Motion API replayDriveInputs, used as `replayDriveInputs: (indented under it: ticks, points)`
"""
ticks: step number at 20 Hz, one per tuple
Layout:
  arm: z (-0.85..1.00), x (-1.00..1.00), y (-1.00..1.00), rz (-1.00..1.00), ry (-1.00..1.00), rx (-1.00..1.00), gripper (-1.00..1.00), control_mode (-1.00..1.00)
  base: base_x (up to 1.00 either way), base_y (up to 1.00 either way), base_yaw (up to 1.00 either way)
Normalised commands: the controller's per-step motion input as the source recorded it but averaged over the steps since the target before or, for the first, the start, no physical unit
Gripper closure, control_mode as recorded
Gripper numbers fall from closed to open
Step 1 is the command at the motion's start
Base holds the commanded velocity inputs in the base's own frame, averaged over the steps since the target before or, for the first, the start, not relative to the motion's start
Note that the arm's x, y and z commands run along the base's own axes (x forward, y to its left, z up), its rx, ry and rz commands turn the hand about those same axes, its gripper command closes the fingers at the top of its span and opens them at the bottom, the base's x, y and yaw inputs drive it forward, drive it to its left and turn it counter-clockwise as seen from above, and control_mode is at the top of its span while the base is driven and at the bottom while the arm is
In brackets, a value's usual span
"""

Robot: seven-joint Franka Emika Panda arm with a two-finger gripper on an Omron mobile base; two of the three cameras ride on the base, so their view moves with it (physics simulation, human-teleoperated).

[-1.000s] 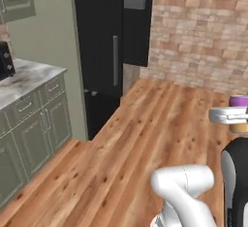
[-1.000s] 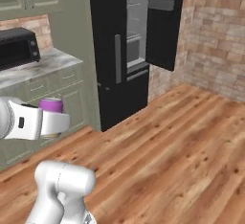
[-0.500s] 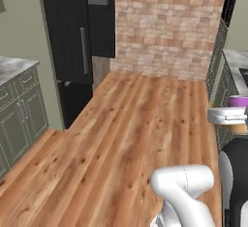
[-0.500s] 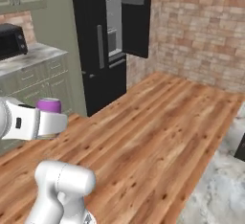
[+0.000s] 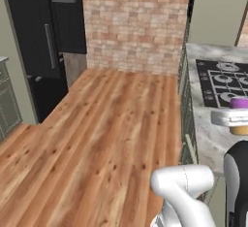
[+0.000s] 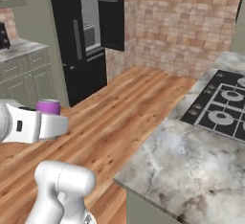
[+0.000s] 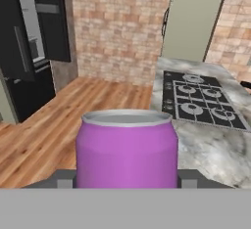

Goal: Open the fridge, grab two sodas, and place both sodas inside the bowl with ice on the dining counter.

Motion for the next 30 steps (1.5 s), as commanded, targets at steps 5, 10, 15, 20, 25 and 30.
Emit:
replayDriveInputs:
  ticks: [5,10,15,20,25,30]
  points:
    - [0.0,0.0,0.0,0.0,0.0,0.0,1.0,1.0,-0.69,-0.95,-0.14]
    - [0.0,0.0,0.0,0.0,0.0,0.0,1.0,1.0,-0.47,-1.0,-0.1]
    - [0.0,0.0,0.0,0.0,0.0,0.0,1.0,1.0,-0.92,-0.5,-0.05]
    - [0.0,0.0,0.0,0.0,0.0,0.0,1.0,1.0,-1.0,0.06,-0.04]
    - [0.0,0.0,0.0,0.0,0.0,0.0,1.0,1.0,-1.0,-0.2,-0.11]
    - [0.0,0.0,0.0,0.0,0.0,0.0,1.0,1.0,-0.88,-0.9,-0.09]
